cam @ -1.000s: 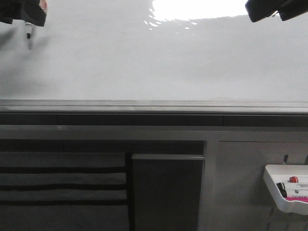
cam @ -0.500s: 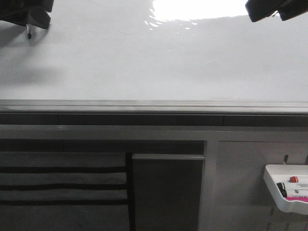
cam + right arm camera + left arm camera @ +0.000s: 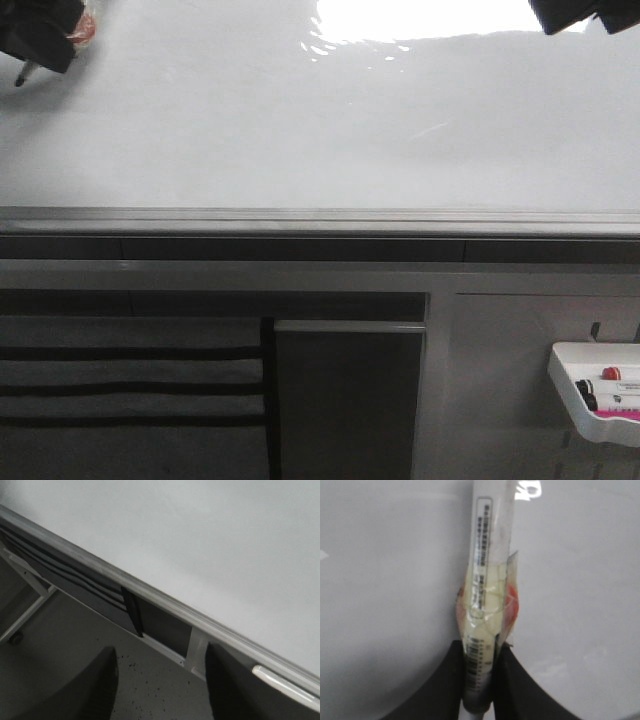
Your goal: Write number 3 on whiteboard
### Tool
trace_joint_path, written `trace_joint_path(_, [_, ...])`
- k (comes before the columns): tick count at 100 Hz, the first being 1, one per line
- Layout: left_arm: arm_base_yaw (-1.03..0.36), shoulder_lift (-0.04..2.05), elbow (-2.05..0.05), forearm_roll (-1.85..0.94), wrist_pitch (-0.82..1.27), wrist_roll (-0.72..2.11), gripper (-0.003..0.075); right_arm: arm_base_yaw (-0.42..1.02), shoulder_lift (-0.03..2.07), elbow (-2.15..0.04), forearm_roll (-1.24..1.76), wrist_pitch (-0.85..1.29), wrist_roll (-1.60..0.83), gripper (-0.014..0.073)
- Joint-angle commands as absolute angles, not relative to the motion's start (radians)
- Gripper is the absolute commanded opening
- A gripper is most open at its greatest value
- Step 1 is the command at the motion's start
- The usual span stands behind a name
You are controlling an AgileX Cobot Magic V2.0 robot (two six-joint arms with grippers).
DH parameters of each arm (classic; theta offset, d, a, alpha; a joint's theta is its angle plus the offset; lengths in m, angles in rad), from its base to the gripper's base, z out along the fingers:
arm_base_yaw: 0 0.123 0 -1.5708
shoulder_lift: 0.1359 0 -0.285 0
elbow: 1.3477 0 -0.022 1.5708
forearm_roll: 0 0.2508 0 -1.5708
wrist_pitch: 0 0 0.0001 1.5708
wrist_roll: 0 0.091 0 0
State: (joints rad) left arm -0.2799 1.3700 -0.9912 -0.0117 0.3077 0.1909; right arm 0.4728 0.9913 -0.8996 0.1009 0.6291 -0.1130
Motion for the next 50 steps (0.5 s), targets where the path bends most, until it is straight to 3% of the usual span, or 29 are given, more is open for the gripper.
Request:
trace_joint_path(1, [-0.308,1.289,-1.043,0.000,0.424,0.266,-0.0020,0.474,0.972,-0.973,0.102,0.672,-0.112,0.0351])
trace_joint_path(17, [-0.385,1.212,-1.057,-0.148,0.698,0.578,-0.0020,0.474,0.994,-1.015,0.166,0.826,-0.149,0.0344])
trace_joint_path(30, [-0.446,1.180,-1.057,-0.364,0.885,0.858,-0.0020,0.476,1.039,-1.035,0.381,0.896,-0.375,0.0344])
trace_joint_path(50, [-0.560,1.179,-1.057,-0.542,0.964,1.043,-0.0020,0.501,1.122,-1.053,0.554,0.902,-0.712,0.0344])
